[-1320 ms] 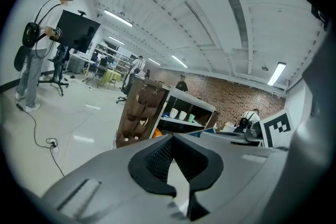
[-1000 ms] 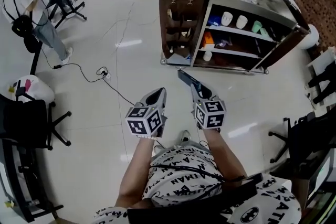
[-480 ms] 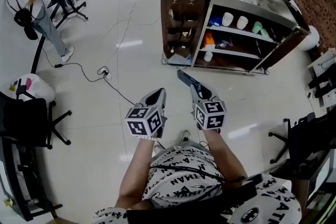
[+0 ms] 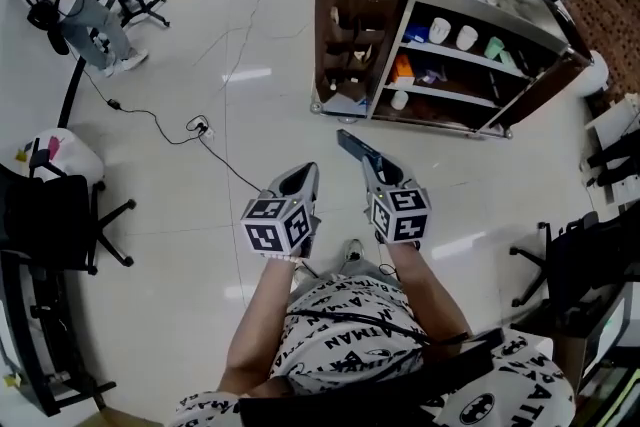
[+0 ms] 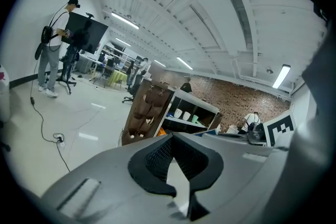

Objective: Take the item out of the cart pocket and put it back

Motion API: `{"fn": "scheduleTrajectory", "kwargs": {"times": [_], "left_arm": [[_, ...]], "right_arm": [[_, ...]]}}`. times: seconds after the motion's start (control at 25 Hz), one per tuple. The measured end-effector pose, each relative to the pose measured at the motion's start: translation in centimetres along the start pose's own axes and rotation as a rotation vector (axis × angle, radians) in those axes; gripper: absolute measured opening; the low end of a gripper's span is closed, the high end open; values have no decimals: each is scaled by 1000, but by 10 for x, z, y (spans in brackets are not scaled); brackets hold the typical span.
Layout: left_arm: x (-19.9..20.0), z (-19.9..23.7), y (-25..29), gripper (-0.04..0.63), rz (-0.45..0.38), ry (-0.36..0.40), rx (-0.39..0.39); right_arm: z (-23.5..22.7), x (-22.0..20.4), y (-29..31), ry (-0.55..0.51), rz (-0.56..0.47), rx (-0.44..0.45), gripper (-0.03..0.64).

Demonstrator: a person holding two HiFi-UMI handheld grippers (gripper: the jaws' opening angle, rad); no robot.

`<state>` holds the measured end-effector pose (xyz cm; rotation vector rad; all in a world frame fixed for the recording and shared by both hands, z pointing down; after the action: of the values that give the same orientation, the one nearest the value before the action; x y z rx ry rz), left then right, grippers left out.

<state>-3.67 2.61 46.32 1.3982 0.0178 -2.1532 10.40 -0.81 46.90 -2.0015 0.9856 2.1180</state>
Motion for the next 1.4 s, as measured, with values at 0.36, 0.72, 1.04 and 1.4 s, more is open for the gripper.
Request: {"fn": "scheduleTrajectory", "kwargs": {"times": [0.36,0.72,1.04,1.4], "left_arm": [[-13,11,-8,-2,34,4,-14],[-10,52,17,-2,70,-1,36],[25,86,112,-2,79,15,34],[50,116,239,-2,150,16,36]], "right_arm": [[22,-22,-2,14,35,-8,94],[-18,-11,48,68,18,-56,94],[-68,11,155,61,35,-43,94],[-139,45,279,44,56,-61,94]]}}
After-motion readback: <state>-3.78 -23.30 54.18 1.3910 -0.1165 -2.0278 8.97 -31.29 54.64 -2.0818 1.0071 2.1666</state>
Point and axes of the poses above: the fingertips, and each gripper's own axes: y forward along the fingers, z to its left, x out of its top, the point moved 2 cm from there along -y, backward along the fingers
